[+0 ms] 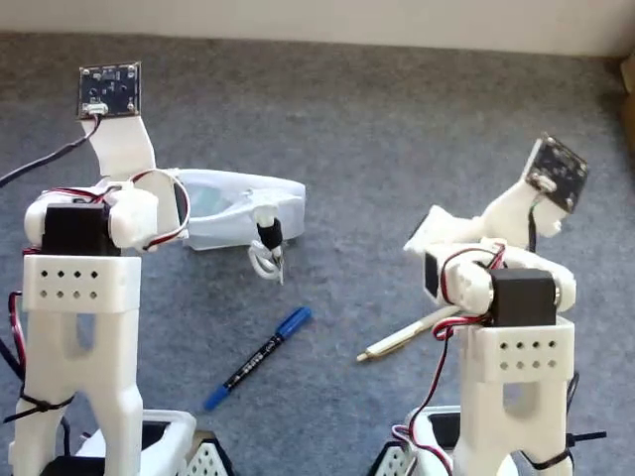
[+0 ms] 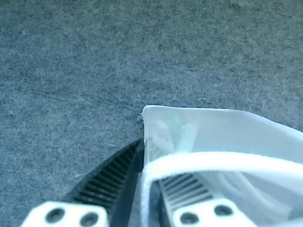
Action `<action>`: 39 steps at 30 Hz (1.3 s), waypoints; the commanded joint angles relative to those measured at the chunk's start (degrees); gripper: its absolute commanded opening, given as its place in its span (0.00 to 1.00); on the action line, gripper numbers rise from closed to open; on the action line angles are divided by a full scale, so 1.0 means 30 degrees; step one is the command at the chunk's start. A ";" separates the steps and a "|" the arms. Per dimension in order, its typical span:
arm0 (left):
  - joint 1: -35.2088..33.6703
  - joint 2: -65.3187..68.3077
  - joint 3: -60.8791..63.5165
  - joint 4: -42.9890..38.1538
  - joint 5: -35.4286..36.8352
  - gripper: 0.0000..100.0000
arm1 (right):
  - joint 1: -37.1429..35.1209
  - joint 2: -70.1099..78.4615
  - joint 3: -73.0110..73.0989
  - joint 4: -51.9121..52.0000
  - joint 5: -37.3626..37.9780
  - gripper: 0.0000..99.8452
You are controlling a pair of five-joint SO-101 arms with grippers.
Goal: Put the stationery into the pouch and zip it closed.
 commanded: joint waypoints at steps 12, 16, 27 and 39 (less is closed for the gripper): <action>-0.0396 0.0718 0.1304 -0.0527 0.0176 0.01 | 0.0952 0.0542 0.4967 -0.5993 -0.0586 0.20; -0.0337 0.0718 0.1304 -0.0527 0.0176 0.01 | 0.1011 0.3473 0.4879 -0.5993 -0.0586 0.20; -0.0337 0.0747 0.1304 -0.0527 0.0176 0.01 | 0.3179 0.9509 0.2828 -0.6139 -0.0469 0.20; -0.0337 0.0864 0.1363 -0.0791 0.0147 0.01 | 0.3502 1.4198 0.1040 -0.6169 -0.0469 0.20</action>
